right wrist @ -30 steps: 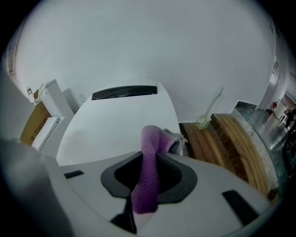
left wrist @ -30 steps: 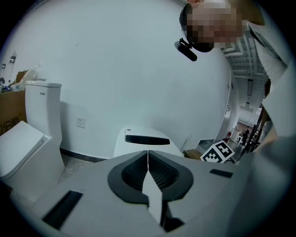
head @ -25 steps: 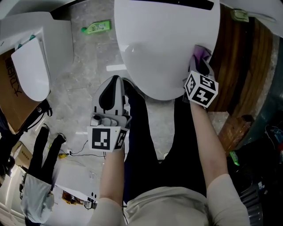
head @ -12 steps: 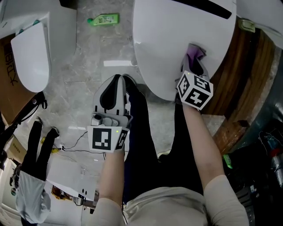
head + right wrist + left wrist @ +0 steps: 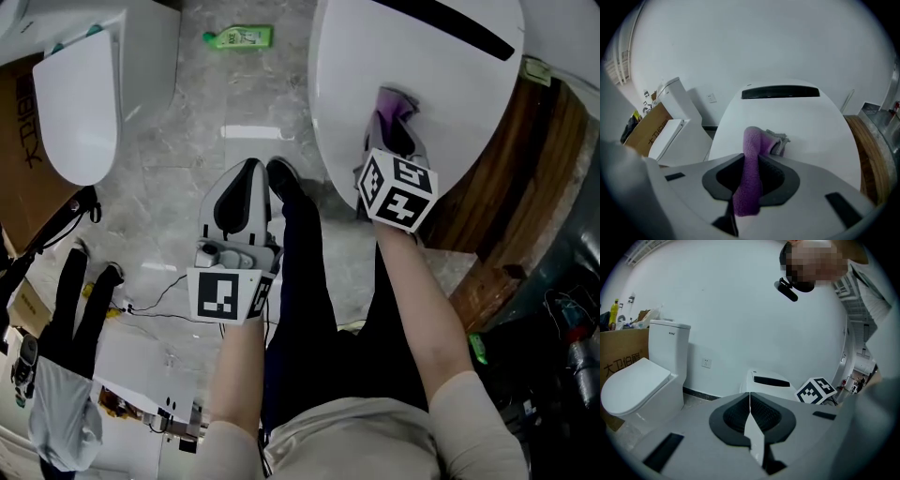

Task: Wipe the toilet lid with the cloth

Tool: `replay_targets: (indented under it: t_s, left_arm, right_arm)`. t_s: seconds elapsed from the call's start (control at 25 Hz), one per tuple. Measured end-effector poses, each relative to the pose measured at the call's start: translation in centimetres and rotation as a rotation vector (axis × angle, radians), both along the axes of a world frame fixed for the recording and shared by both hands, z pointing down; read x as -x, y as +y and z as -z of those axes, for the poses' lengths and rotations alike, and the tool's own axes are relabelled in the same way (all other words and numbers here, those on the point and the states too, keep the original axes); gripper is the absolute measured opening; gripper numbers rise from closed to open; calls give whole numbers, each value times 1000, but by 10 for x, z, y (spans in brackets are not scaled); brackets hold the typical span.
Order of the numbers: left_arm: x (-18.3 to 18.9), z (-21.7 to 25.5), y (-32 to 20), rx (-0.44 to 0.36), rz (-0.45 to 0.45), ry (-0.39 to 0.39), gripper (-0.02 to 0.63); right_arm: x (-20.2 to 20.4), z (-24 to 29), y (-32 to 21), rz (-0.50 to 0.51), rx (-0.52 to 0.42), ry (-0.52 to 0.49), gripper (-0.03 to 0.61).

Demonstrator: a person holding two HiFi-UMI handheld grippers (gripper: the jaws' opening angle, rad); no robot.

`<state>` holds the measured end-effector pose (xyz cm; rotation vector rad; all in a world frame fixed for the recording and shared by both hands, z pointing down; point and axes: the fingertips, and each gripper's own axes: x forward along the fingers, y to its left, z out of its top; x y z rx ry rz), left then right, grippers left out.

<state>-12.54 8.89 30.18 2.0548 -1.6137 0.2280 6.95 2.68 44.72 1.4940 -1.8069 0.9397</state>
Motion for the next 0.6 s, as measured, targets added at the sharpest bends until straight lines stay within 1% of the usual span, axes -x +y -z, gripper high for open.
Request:
replay_targets:
  t_s: [0.4,0.6]
  left_arm:
    - [26,-10,12,14,39,7,15]
    - [29,-11,15,13,39,7,15]
  right_arm:
    - [72,-2,-3,126,1,-22,95]
    - [96,-3,-3,162,12,-51,95]
